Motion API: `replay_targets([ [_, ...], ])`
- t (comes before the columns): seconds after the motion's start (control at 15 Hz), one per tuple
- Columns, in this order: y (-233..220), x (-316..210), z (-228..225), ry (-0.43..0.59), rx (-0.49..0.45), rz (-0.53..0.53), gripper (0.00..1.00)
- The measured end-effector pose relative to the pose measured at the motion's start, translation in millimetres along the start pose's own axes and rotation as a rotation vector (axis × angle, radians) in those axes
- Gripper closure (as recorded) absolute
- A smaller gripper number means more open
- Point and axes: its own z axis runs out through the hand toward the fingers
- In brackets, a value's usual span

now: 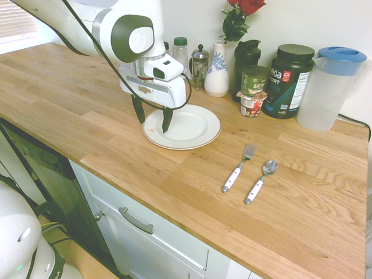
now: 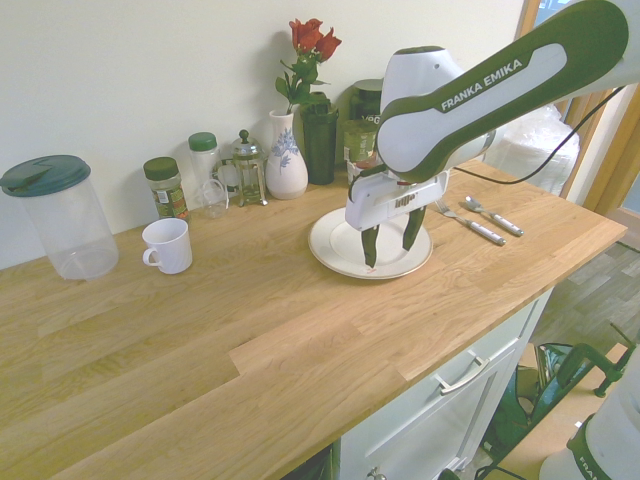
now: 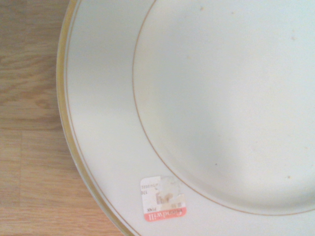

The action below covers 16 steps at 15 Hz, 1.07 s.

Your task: Put the spoon into the plate

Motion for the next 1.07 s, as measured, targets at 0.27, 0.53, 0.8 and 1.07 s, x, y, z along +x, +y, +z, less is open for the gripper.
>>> replay_targets([
  [0.27,0.2,5.0,-11.0,-0.002,0.001,-0.022,0.00],
  [0.53,50.7,60.8,-76.7,-0.005,0.009,-0.120,0.00],
  [0.8,124.2,126.2,-98.3,0.006,0.007,-0.132,0.00],
  [1.07,181.8,173.0,-80.5,-0.017,-0.019,-0.110,0.00],
])
